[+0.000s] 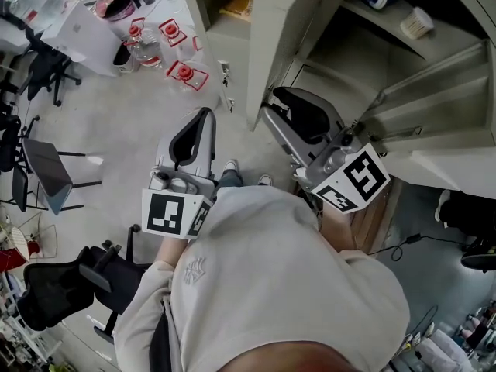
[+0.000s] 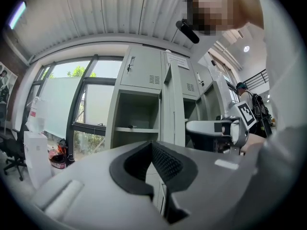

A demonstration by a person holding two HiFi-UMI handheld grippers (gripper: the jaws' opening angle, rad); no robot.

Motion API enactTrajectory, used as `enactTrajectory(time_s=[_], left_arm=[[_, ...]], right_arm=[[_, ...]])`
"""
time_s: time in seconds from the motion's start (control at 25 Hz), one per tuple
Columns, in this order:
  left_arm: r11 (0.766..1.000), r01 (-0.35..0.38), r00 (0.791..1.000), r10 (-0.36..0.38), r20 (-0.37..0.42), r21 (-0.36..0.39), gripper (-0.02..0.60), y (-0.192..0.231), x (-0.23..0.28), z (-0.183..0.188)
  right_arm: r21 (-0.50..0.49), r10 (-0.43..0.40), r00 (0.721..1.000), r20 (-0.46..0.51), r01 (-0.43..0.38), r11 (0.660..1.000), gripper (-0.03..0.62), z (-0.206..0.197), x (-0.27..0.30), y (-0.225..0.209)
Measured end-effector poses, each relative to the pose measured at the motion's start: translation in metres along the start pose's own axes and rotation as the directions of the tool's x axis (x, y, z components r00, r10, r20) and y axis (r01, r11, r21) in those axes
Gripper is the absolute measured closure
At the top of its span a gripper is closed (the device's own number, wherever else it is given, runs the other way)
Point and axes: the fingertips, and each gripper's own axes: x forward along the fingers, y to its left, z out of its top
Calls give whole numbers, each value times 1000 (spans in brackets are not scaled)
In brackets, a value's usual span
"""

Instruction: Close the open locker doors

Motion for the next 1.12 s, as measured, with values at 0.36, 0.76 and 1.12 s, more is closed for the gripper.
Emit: enactTrajectory(time_s=[0.36,0.76,1.12], left_arm=[[1000,-5,1000,5,3,21,580,64,-1,11],[999,-11,1000,10,15,33,580,116,-3,15],[999,-13,999,12,31,29,580,145,4,17]], right_arm=[[-40,-13,999,-37,12,999,507,-13,77,-2],[-164,-125,989,-78,111,980,519,-18,140,-21],[-212,-223,971,-88,201,956,534,-22,188,-54]])
